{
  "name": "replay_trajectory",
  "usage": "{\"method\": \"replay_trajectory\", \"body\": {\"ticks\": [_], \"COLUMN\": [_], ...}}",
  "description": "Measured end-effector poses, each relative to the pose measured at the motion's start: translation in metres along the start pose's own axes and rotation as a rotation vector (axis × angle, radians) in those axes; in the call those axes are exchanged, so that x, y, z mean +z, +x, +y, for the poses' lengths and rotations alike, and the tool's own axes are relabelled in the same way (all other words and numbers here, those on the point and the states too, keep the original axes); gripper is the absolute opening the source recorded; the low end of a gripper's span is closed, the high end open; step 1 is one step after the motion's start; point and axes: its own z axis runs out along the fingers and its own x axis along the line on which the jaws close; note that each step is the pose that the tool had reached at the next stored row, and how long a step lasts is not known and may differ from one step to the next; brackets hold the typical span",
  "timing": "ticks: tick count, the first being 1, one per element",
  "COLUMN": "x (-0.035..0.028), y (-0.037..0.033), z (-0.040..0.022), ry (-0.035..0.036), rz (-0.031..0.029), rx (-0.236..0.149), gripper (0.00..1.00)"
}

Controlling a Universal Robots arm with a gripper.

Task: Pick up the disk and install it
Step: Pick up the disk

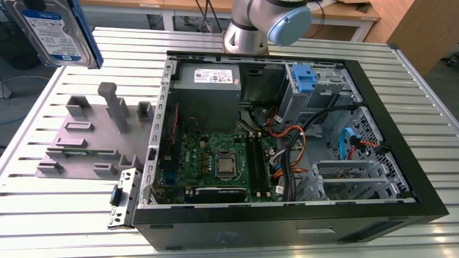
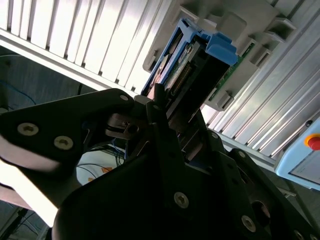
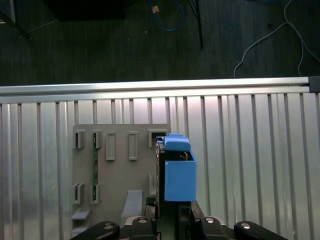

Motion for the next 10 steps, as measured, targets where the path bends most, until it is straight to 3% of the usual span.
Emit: {"method": "replay_trajectory", "body": {"ticks": [10], "x": [-0.0049], "y": [-0.0004], "z": [0.0002], "ry": [0.0000], "rz": [0.0000], "rx": [0.000], "gripper": [0.35]}}
